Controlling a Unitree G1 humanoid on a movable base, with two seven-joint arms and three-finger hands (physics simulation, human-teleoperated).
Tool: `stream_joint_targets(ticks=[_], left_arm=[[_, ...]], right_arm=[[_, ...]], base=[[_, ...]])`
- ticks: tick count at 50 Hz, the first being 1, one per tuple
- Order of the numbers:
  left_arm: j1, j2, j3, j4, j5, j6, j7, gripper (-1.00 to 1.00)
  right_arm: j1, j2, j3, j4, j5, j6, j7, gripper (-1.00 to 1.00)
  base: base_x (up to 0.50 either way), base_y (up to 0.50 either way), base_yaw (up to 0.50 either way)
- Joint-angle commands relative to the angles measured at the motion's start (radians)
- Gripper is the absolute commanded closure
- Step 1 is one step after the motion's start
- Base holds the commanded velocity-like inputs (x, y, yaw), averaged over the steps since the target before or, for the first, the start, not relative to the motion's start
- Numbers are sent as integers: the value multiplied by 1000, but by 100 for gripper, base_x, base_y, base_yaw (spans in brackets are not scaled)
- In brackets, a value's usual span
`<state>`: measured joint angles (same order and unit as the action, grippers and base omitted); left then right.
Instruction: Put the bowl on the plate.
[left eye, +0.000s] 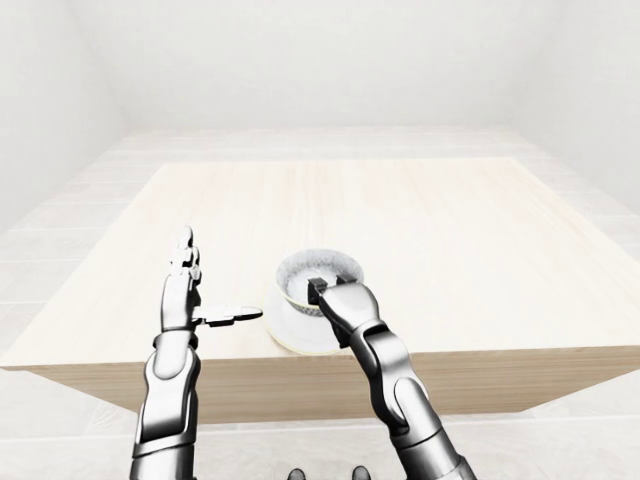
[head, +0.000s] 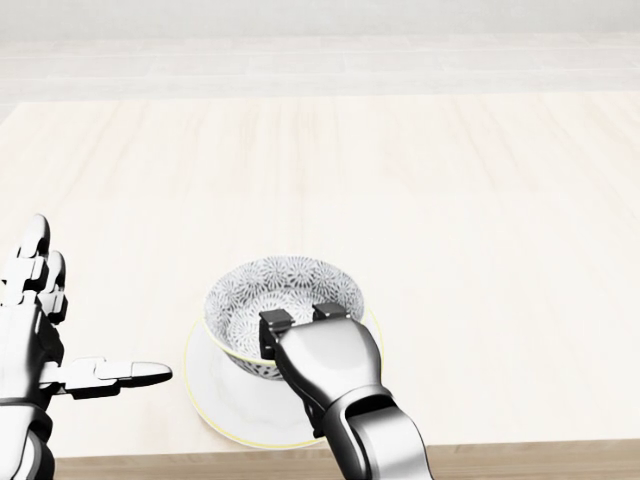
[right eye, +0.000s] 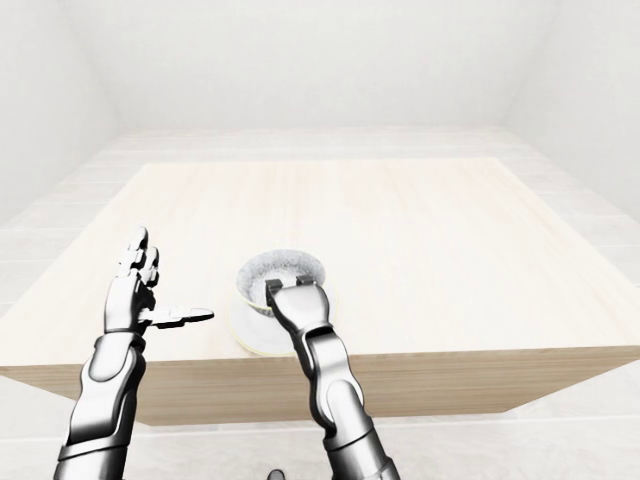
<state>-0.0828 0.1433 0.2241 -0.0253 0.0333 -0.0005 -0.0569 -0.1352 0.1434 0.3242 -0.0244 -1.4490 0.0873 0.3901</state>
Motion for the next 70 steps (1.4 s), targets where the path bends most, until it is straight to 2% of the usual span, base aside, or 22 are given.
stream_joint_targets(ticks=[1, 10, 22, 36, 40, 46, 54, 60, 63, 70], left_arm=[[3, 0, 3, -9, -4, 6, -2, -100], [0, 0, 4, 0, -4, 0, -1, -100], [-1, 0, 1, -7, -6, 7, -1, -100], [0, 0, 1, 4, -3, -3, 1, -100], [0, 1, 3, 0, -6, 2, -1, -100], [-2, -1, -2, 21, 1, -16, 2, -100], [-1, 0, 0, 14, -3, -10, 1, -100], [0, -3, -6, 31, 4, -25, 5, -100], [4, -3, -6, 17, 1, -16, 1, -100], [-9, 0, -3, 31, -1, -14, 3, -100]], right_arm=[[0, -1, 0, 0, -2, 0, -25, 100], [-4, -4, -9, 30, 19, 0, -46, 100], [-6, -10, -12, 55, 37, 0, -64, 100], [-3, -13, -10, 62, 44, 0, -73, 100], [-1, -14, -10, 66, 46, 0, -77, 100], [-2, -15, -11, 72, 50, 0, -80, 100], [-4, -15, -11, 78, 53, 0, -84, 100], [-5, -16, -14, 92, 60, 0, -94, 100], [-5, -16, -13, 94, 61, 0, -95, 100], [-8, -16, -14, 105, 63, 0, -100, 100]], base=[[0, 0, 0], [0, 0, 0], [0, 0, 0], [0, 0, 0], [0, 0, 0], [0, 0, 0], [0, 0, 0], [0, 0, 0], [0, 0, 0], [0, 0, 0]])
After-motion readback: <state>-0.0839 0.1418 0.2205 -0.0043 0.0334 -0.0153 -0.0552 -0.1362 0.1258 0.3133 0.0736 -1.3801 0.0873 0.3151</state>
